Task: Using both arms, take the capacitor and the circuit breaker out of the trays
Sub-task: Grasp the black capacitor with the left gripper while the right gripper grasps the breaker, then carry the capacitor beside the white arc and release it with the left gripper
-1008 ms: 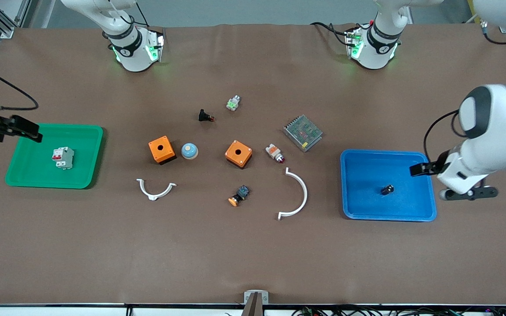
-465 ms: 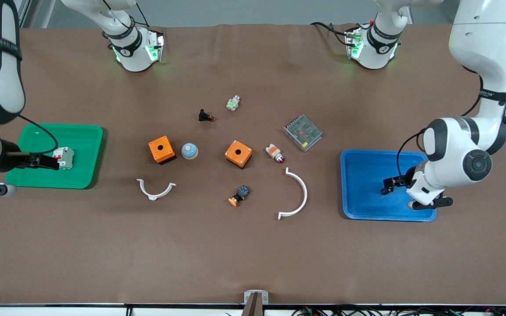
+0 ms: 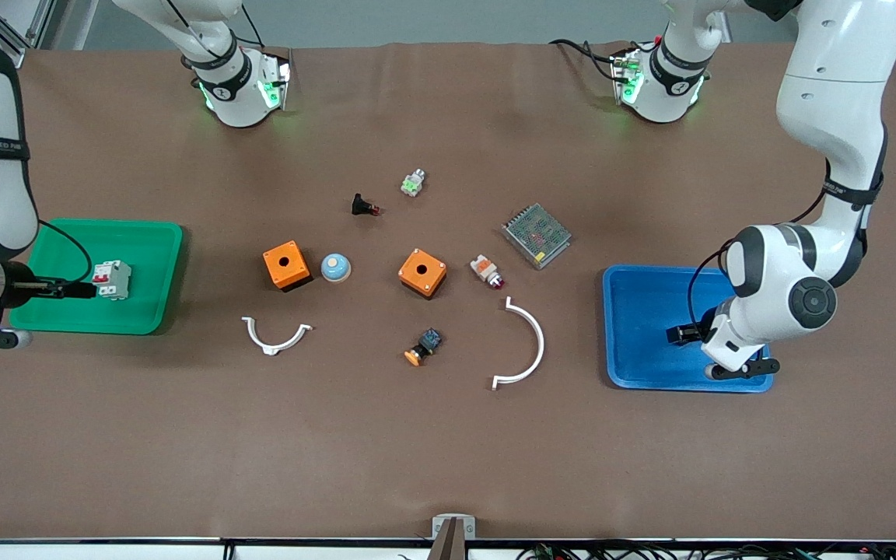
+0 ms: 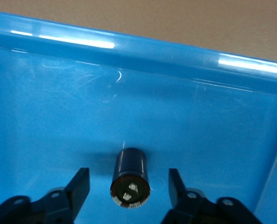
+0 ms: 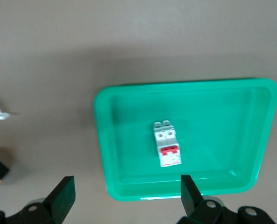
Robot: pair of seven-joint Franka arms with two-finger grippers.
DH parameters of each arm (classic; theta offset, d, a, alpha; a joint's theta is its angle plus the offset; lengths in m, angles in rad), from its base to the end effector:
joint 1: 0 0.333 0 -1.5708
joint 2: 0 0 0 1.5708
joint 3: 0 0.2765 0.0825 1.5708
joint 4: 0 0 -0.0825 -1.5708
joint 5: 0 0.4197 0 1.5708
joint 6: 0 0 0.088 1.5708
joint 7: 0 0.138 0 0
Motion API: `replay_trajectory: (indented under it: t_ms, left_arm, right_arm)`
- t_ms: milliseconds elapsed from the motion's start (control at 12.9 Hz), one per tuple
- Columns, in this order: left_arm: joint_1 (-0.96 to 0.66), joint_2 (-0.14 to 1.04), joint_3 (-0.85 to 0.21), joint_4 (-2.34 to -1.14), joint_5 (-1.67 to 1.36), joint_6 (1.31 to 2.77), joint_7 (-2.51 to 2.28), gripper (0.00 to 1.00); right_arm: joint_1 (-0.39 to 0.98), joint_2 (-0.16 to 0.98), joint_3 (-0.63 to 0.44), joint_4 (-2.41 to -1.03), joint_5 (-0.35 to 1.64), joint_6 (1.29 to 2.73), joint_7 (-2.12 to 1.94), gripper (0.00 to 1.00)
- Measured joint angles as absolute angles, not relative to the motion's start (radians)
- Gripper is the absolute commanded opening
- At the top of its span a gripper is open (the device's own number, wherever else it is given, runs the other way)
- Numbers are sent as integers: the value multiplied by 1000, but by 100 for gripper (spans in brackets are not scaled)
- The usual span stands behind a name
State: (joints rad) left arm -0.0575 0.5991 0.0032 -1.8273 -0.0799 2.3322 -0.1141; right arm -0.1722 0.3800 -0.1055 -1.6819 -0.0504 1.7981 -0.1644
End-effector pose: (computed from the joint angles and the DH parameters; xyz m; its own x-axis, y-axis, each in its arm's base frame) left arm 0.6352 -0.0376 0.1065 0.9883 0.1144 -0.1005 0.1188 -0.9921 0.0393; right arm 0.6121 -0.1777 0.2794 0.9583 -0.0950 -0.2696 -0.0875 -0.9954 0.0399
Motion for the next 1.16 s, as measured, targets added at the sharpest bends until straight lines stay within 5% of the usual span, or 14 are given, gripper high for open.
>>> replay_trajectory:
  t_ms: [155,310,1163]
  left_arm:
    - [-57,608,3,-1828,-80,2333,-114,40]
    - [-57,610,3,-1828,-80,2333,-114,4]
    - [-145,478,-164,-1701,-80,2155,-397,0]
  right_arm:
    - [-233,381,-106,-1742,-51,1853,-246,100]
    - [-276,391,-106,-1798,-51,1914,-331,100]
    - [-284,454,-98,-1984,-53,2174,-460,99]
